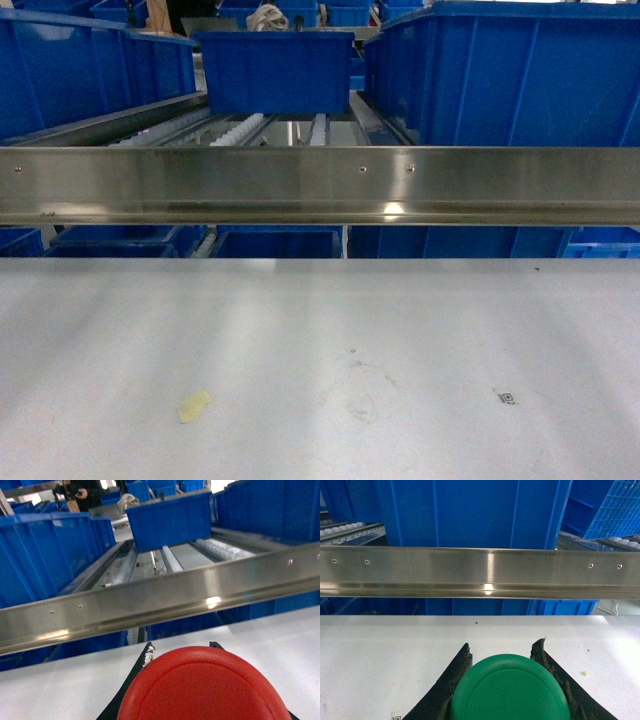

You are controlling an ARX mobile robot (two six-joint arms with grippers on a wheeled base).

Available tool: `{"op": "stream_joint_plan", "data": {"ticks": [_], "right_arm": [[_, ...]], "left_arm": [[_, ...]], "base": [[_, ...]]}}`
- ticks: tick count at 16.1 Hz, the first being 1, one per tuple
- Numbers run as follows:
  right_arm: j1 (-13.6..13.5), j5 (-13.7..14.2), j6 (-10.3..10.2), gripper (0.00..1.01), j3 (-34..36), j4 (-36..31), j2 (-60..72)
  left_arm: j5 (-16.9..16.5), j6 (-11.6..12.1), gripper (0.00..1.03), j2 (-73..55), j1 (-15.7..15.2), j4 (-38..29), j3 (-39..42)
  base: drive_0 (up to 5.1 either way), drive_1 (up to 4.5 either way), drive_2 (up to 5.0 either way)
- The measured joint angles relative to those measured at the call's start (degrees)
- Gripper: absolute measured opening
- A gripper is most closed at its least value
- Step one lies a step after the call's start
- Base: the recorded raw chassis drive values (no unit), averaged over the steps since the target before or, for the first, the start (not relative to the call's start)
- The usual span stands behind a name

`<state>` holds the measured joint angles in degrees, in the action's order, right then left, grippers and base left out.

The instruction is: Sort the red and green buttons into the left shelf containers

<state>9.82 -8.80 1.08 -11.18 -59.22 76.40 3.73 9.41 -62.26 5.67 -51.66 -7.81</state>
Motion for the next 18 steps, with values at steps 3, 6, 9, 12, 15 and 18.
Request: {"op": "stream_joint_plan", "data": {"ticks": [3, 6, 9, 12, 15, 18], "right_arm": [[0.0, 0.0, 0.0, 0.31, 0.0, 0.0, 0.0], [0.0, 0.0, 0.0, 0.31, 0.0, 0.0, 0.0], [0.3, 0.3, 0.0, 0.31, 0.0, 0.0, 0.0], [0.3, 0.3, 0.0, 0.31, 0.0, 0.0, 0.1], [0.3, 0.2, 0.0, 0.31, 0.1, 0.1, 0.1], [0.0, 0.0, 0.0, 0.31, 0.1, 0.1, 0.0]], "left_arm": [[0.8, -1.5, 0.25, 14.7, 0.2, 9.8, -0.9], [0.8, -1.6, 0.25, 14.1, 0.2, 10.4, -1.1], [0.8, -1.6, 0.25, 14.3, 0.5, 10.2, -1.1], [0.8, -1.7, 0.25, 14.3, 0.5, 10.2, -1.1], [0.9, -1.7, 0.25, 14.3, 0.5, 10.1, -1.1], [0.9, -1.7, 0.25, 14.4, 0.3, 10.0, -1.1]], "base": [[0.0, 0.0, 0.0], [0.0, 0.0, 0.0], [0.0, 0.0, 0.0], [0.0, 0.0, 0.0], [0.0, 0.0, 0.0], [-3.3, 0.61, 2.3]]}}
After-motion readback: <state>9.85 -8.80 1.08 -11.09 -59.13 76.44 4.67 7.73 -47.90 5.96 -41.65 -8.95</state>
